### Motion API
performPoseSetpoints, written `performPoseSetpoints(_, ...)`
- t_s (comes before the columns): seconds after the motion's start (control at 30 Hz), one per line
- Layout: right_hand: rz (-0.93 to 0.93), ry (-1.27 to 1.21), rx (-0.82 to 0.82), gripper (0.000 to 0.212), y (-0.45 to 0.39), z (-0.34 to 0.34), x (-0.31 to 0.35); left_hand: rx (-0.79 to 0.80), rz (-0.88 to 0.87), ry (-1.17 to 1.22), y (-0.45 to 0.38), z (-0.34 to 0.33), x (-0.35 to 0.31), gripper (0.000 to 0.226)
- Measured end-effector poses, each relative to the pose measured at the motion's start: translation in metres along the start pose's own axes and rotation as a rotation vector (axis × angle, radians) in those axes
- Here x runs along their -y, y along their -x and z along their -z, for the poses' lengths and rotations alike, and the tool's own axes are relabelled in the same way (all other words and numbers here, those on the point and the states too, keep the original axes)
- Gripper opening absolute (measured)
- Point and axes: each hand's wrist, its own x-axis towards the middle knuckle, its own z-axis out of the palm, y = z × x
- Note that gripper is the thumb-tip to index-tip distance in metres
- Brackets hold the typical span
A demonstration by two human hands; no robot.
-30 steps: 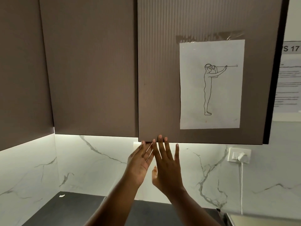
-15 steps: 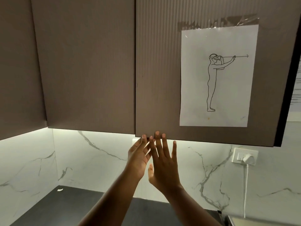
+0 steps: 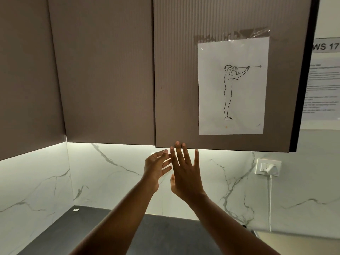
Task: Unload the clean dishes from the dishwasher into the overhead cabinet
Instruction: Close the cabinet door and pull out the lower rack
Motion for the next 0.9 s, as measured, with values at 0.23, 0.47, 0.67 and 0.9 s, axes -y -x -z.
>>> performPoseSetpoints(0.23, 0.004, 0.024, -0.06, 0.067, 0.03, 0.01, 0.002, 0.041, -0.008, -0.118, 0.038, 0.012, 0.006, 0.03)
performPoseSetpoints(0.47, -0.154, -0.057, 0.098, 0.061, 0.097, 0.036, 0.021, 0.118, -0.004, -0.282, 0.092, 0.036, 0.031, 0.021)
performPoseSetpoints(0.67, -0.28, -0.051, 0.257, 0.059, 0.171, 0.057, 0.04, 0.193, 0.151, -0.284, 0.153, 0.067, 0.067, 0.027)
performPoseSetpoints(0.9, -0.366, -0.092, 0.376, 0.055, 0.254, 0.073, 0.052, 0.283, 0.315, -0.331, 0.223, 0.09, 0.111, 0.023)
